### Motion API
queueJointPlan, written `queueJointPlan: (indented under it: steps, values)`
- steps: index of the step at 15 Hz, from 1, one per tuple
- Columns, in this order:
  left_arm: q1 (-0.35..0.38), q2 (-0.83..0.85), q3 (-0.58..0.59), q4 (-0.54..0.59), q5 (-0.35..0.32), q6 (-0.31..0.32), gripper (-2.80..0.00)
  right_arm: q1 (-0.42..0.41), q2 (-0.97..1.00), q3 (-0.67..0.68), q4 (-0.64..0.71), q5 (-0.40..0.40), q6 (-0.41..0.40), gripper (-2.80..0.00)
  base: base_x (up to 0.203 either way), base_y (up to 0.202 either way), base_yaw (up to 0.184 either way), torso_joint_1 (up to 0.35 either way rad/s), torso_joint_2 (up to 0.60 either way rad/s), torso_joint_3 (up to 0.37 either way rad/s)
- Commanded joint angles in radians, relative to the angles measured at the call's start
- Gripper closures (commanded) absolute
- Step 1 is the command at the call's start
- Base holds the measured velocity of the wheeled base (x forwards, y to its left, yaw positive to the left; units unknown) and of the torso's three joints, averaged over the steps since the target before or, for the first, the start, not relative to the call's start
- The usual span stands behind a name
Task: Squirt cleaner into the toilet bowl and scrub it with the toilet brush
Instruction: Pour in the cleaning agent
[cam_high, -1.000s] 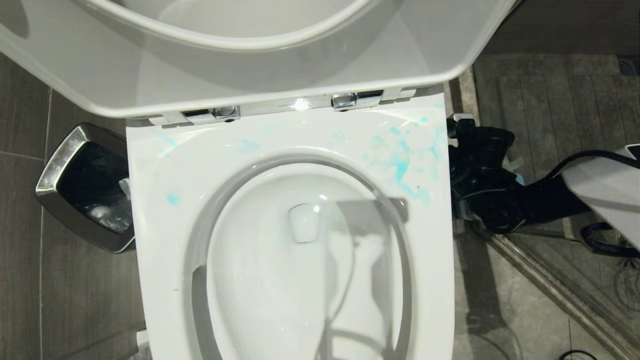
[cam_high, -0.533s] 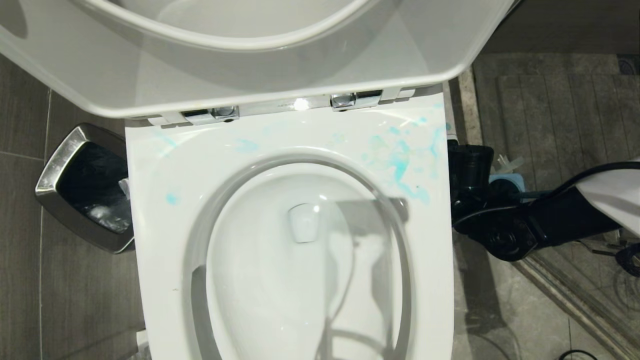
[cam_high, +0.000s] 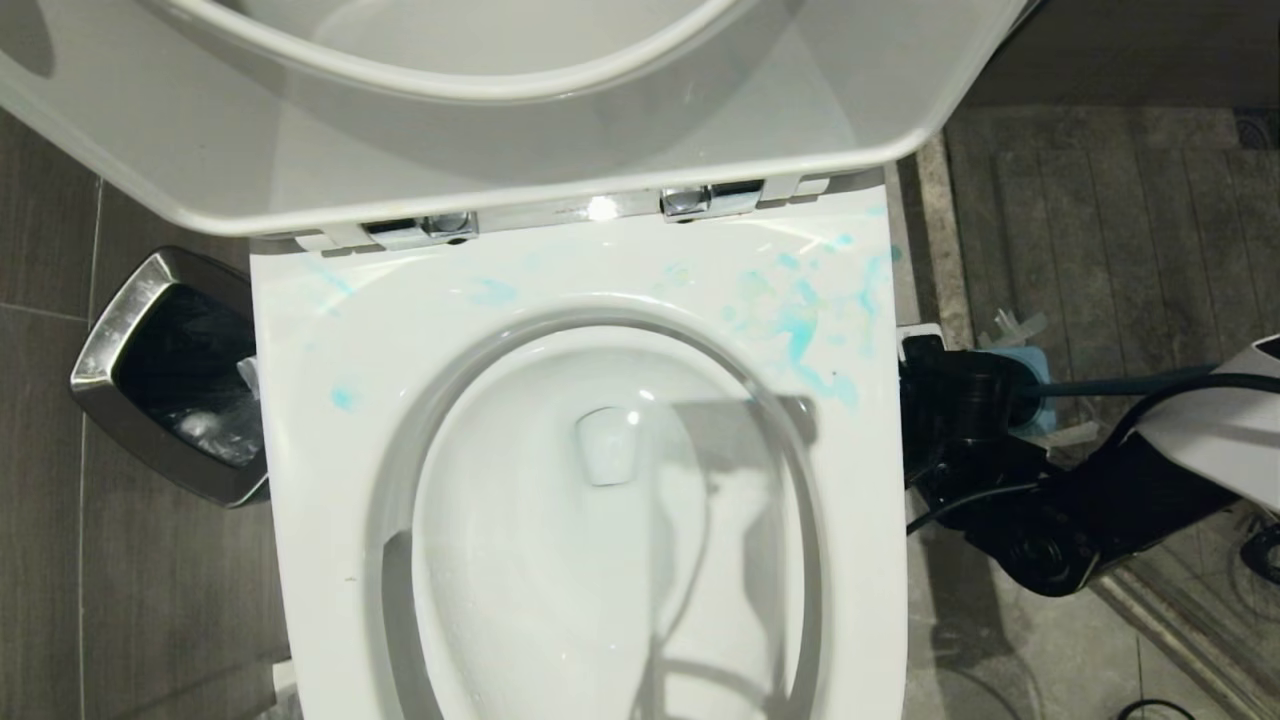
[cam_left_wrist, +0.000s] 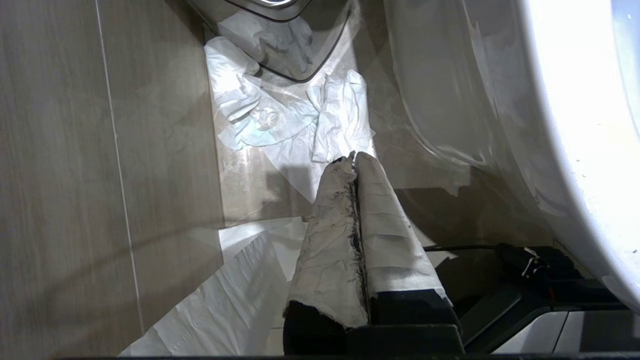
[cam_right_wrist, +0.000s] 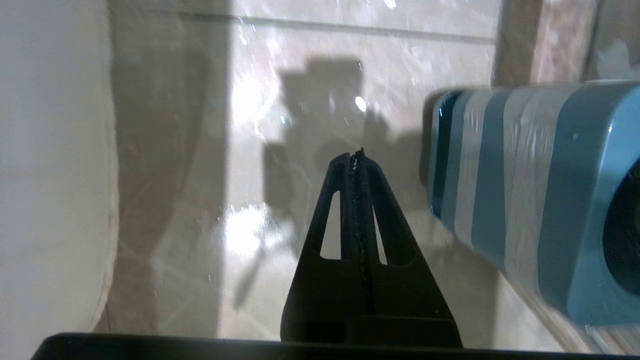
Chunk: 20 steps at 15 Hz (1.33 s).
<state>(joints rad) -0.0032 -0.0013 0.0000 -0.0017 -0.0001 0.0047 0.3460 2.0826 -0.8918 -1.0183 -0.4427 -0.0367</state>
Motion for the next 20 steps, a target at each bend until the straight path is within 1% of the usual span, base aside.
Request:
queueJointPlan:
  steps: [1,3,4,6,7,9,14,16,20]
  values:
    - [0.000,0.001,0.000,0.000,0.000,0.000,0.00,-0.048,0.054,0.053,-0.147,0.077,-0.013,0.00,0.000,0.000,0.000,0.000,0.00,0.000]
    - [0.000,0.001,0.000,0.000,0.000,0.000,0.00,-0.078,0.103,0.053,-0.232,0.145,-0.031,0.00,0.000,0.000,0.000,0.000,0.00,0.000]
    - [0.002,0.001,0.000,0.000,0.000,0.000,0.00,-0.085,0.119,0.042,-0.270,0.187,-0.035,-2.80,0.000,0.000,0.000,0.000,0.00,0.000]
    - [0.000,0.001,0.000,0.000,0.000,0.000,0.00,-0.094,0.149,0.035,-0.328,0.269,-0.039,-2.80,0.000,0.000,0.000,0.000,0.00,0.000]
    - [0.000,0.001,0.000,0.000,0.000,0.000,0.00,-0.094,0.162,0.022,-0.348,0.286,-0.042,-2.80,0.000,0.000,0.000,0.000,0.00,0.000]
    - [0.000,0.001,0.000,0.000,0.000,0.000,0.00,-0.093,0.181,-0.015,-0.366,0.292,-0.043,-2.80,0.000,0.000,0.000,0.000,0.00,0.000]
    - [0.000,0.001,0.000,0.000,0.000,0.000,0.00,-0.079,0.267,-0.183,-0.381,0.300,-0.042,-2.80,0.000,0.000,0.000,0.000,0.00,0.000]
    - [0.000,0.001,0.000,0.000,0.000,0.000,0.00,-0.062,0.317,-0.244,-0.438,0.305,-0.048,-2.80,0.000,0.000,0.000,0.000,0.00,0.000]
    - [0.000,0.001,0.000,0.000,0.000,0.000,0.00,-0.025,0.390,-0.320,-0.510,0.319,-0.072,-2.80,0.000,0.000,0.000,0.000,0.00,0.000]
